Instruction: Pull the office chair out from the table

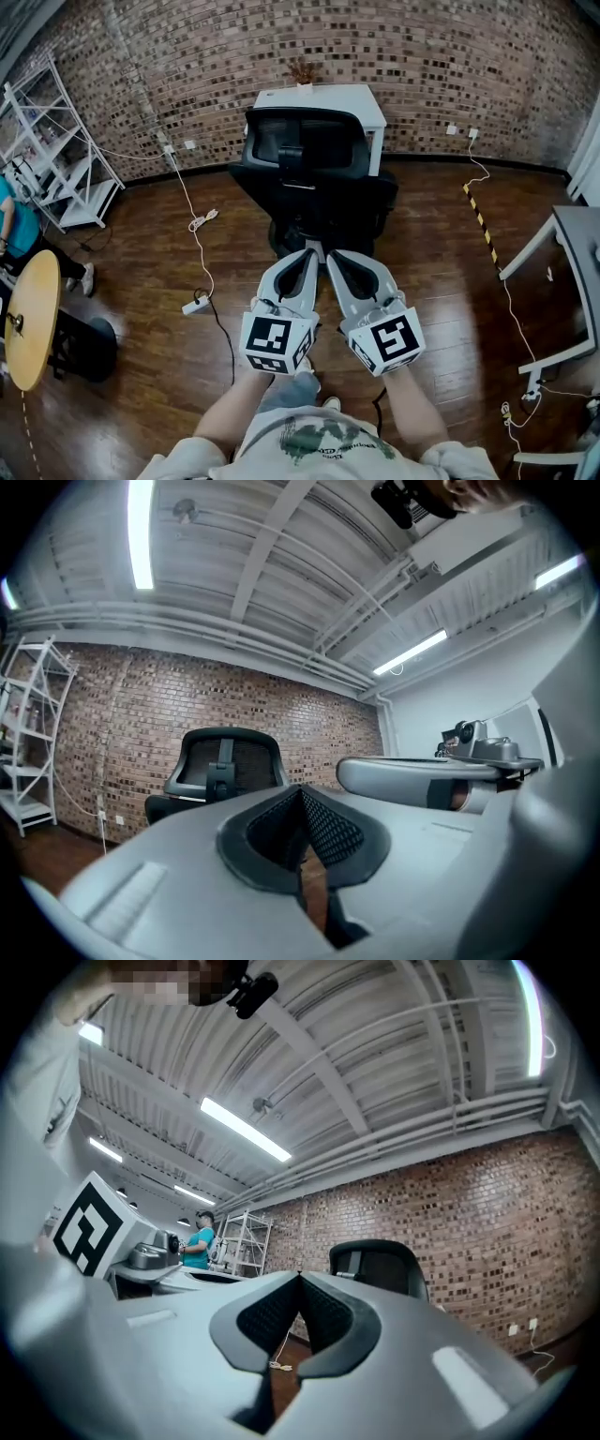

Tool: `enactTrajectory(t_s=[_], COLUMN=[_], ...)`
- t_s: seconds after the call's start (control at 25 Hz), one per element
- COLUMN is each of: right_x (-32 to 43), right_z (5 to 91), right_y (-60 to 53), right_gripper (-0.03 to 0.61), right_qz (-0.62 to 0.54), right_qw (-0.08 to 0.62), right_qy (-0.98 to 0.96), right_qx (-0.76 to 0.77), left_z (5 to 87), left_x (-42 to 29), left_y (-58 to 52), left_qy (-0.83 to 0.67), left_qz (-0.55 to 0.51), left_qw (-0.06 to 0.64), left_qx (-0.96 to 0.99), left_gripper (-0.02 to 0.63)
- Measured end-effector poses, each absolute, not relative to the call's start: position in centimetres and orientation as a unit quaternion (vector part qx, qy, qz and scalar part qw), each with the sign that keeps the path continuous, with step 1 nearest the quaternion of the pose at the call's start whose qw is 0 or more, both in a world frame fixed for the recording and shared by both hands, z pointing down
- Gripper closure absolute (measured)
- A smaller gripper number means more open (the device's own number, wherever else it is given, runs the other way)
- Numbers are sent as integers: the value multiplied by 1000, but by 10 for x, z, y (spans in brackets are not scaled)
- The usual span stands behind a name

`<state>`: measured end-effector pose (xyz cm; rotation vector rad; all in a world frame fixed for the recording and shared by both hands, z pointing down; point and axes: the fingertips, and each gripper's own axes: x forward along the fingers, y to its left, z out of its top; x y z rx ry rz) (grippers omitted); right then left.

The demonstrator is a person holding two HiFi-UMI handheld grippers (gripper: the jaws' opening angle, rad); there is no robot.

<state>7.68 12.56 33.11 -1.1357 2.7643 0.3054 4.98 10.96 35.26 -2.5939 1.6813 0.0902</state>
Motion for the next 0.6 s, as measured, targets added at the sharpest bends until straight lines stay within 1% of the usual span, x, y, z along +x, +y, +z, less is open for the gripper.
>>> enactTrajectory(t_s=[0.24,0.6], right_x=[91,97], right_z=[356,370], right_y=[151,147], right_gripper=[578,578], right_qz=[74,60], right_qw=[52,39], right_qy=[916,914], right_qx=[-390,-399], left_z=[364,376], left_x=[59,61], left_y=[135,133], left_qy=[543,537], left_qz=[30,26], left_qw=[16,6], left_qx=[-839,-843], left_gripper=[598,598])
